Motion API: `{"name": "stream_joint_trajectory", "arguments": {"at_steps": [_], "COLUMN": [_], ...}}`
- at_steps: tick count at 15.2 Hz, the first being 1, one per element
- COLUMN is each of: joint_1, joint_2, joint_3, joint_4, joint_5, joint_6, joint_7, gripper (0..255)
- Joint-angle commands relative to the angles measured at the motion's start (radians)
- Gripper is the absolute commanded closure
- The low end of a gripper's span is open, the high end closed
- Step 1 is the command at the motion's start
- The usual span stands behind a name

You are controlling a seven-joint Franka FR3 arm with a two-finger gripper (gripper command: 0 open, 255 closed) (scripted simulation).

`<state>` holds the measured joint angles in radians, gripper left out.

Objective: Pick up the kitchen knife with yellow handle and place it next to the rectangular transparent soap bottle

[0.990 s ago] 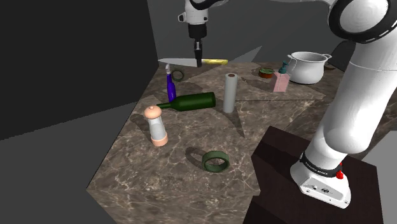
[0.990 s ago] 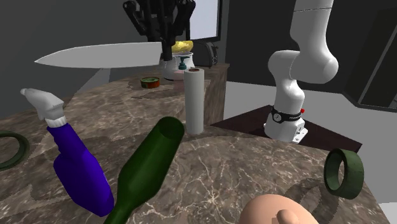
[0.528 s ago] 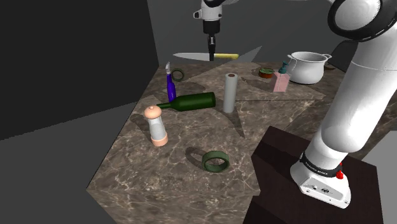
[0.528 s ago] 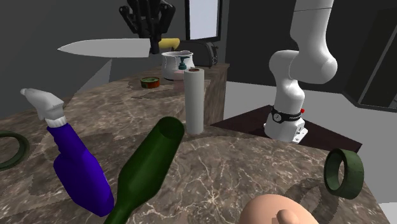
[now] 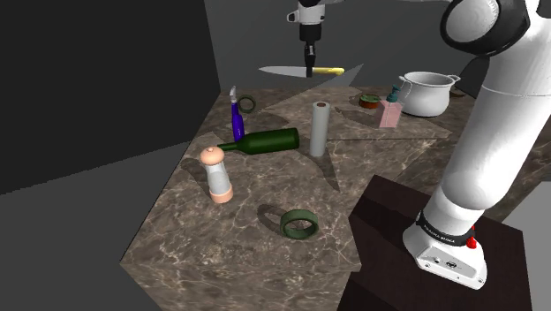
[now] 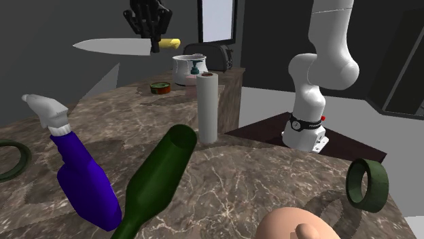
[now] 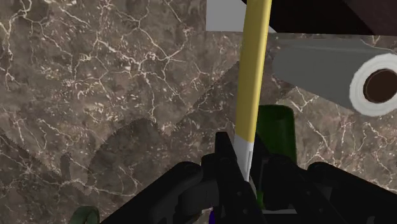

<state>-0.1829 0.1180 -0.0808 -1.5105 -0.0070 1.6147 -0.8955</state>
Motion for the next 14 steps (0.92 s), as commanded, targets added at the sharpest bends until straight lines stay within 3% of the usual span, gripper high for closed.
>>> {"name": "stream_joint_trajectory", "arguments": {"at_steps": [1, 8, 14], "joint_1": [-0.031, -0.13, -0.23], "joint_2": [0.014, 0.119, 0.263], "joint_3": [-0.023, -0.086, -0.127], "joint_4": [0.013, 0.152, 0.356], "joint_5": [0.004, 0.027, 0.064], "joint_6": [0.002, -0.032, -0.094], "joint_7": [-0.055, -0.214, -0.343], "gripper": [255, 255, 255]}}
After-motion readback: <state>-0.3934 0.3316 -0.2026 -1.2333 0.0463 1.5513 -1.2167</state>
